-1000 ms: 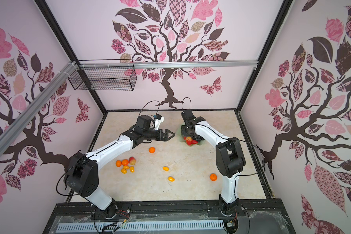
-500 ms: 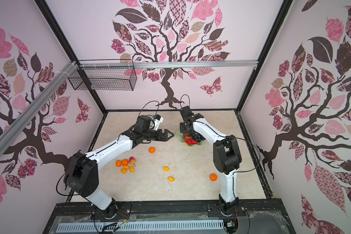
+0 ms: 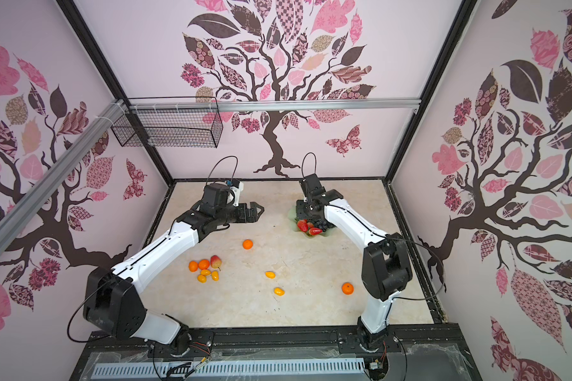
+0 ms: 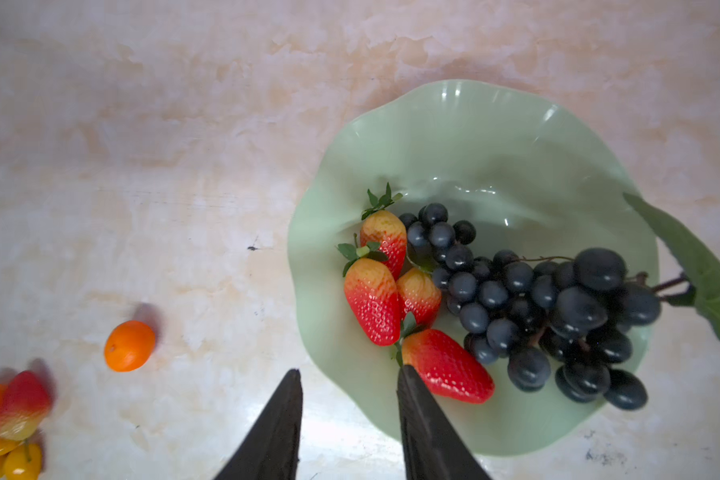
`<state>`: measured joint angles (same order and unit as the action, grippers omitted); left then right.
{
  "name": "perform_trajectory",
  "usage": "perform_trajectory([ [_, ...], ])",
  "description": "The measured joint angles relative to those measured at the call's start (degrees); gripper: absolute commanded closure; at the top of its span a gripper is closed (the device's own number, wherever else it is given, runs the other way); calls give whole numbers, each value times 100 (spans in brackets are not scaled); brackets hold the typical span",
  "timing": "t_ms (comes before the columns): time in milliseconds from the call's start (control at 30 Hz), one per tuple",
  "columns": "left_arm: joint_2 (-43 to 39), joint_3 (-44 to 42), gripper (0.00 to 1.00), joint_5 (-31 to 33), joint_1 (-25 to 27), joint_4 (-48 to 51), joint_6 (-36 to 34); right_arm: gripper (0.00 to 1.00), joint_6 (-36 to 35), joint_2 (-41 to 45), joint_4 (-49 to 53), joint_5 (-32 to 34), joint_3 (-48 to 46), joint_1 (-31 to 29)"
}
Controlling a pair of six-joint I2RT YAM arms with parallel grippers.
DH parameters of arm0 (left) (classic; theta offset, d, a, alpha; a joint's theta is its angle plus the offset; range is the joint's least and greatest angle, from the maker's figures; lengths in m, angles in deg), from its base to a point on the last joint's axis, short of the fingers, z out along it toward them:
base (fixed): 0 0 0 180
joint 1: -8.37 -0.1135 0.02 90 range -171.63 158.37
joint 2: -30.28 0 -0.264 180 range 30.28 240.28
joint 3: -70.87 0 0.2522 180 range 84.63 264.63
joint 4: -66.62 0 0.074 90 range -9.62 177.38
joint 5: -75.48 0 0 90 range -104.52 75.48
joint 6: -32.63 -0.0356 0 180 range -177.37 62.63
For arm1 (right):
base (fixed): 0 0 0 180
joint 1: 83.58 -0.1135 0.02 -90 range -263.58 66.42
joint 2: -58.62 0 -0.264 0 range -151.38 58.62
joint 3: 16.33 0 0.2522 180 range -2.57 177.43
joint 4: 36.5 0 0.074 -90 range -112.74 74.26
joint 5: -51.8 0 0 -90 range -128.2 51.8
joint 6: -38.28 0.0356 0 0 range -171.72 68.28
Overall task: Place and organize the fake fruits in the fruit bowl
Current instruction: 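Lower the strawberry into the bowl and open the right gripper, then move the right gripper to the red-and-yellow strawberry while the left gripper draws back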
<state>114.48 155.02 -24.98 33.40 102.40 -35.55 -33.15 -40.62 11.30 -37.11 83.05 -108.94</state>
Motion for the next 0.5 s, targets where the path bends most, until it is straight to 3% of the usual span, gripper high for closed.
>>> perform_trajectory([
  [200, -769, -323, 2, 629, 11, 566, 85, 55, 101, 737, -479, -221, -658, -278],
  [500, -1864, -1082, 2, 1362, 144, 1563, 286, 55, 160, 1038, -798, -129, -1735, -1353],
])
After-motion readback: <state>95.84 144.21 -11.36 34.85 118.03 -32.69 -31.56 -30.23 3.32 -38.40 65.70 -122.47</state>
